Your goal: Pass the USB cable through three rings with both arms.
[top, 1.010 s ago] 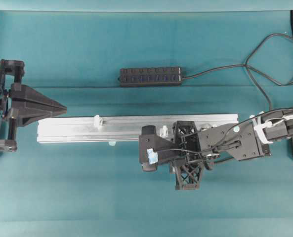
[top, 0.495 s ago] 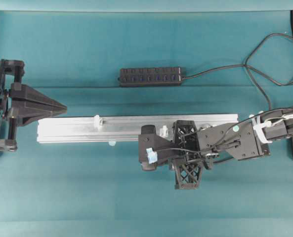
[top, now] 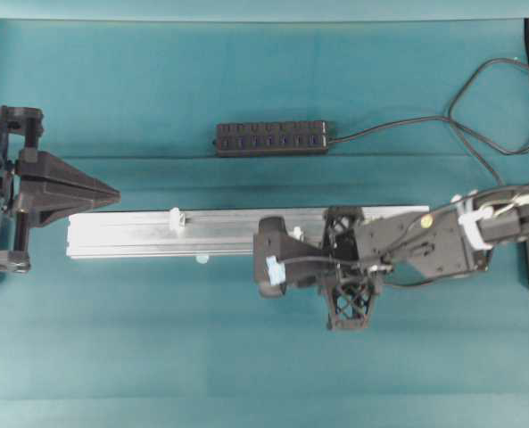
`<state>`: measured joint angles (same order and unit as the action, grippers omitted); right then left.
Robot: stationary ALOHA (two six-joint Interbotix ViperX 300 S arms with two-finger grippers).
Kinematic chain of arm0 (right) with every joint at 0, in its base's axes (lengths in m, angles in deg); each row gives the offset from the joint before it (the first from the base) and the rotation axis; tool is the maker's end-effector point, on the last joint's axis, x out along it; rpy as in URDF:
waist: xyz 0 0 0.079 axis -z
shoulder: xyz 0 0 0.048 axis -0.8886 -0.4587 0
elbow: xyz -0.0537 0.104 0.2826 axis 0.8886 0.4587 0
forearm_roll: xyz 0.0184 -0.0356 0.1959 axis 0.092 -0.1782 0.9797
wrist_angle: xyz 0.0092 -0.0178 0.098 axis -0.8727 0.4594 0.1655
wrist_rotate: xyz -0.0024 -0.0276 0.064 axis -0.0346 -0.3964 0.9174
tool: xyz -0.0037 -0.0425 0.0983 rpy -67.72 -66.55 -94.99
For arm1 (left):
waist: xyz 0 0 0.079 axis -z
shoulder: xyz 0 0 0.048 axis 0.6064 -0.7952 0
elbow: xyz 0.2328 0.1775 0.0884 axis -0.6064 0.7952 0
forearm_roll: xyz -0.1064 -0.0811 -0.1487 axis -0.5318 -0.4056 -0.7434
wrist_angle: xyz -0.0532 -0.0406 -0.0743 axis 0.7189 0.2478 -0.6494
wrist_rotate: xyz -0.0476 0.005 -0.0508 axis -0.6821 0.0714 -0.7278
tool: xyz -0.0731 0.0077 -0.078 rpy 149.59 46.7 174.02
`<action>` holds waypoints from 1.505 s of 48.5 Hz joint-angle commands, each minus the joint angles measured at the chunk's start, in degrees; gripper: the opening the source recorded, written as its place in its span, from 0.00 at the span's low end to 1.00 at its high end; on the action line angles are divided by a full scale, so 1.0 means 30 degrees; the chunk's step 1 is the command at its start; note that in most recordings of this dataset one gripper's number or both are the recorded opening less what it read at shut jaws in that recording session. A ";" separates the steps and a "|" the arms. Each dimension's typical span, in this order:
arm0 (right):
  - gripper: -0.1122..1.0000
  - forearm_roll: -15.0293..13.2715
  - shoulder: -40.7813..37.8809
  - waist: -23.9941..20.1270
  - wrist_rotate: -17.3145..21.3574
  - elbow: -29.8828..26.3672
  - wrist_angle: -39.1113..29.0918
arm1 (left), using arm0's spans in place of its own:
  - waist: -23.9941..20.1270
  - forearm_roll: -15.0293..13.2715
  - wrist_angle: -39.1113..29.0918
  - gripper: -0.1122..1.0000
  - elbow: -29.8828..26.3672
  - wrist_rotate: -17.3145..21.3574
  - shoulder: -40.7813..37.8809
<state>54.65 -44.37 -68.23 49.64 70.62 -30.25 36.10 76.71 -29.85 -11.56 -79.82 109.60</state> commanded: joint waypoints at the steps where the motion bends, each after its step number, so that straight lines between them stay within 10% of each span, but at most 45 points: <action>1: 0.03 -0.0059 0.1025 0.0029 -0.0059 -0.0791 -0.1143 | -0.0059 0.0029 0.0088 0.12 -0.0469 0.0029 0.0059; 42: 0.03 -0.1904 0.5947 0.1055 0.0029 -0.0322 -0.8730 | -0.0293 0.0029 -0.0117 0.12 -0.0469 0.0000 0.0117; 73: 0.03 -0.1934 0.9521 0.1816 0.0088 0.5566 -0.7031 | -0.0322 0.0029 -0.0117 0.12 -0.0498 0.0000 0.0146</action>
<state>49.03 -16.77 -63.05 49.64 86.44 -52.75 35.22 76.79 -30.47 -11.56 -79.82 110.13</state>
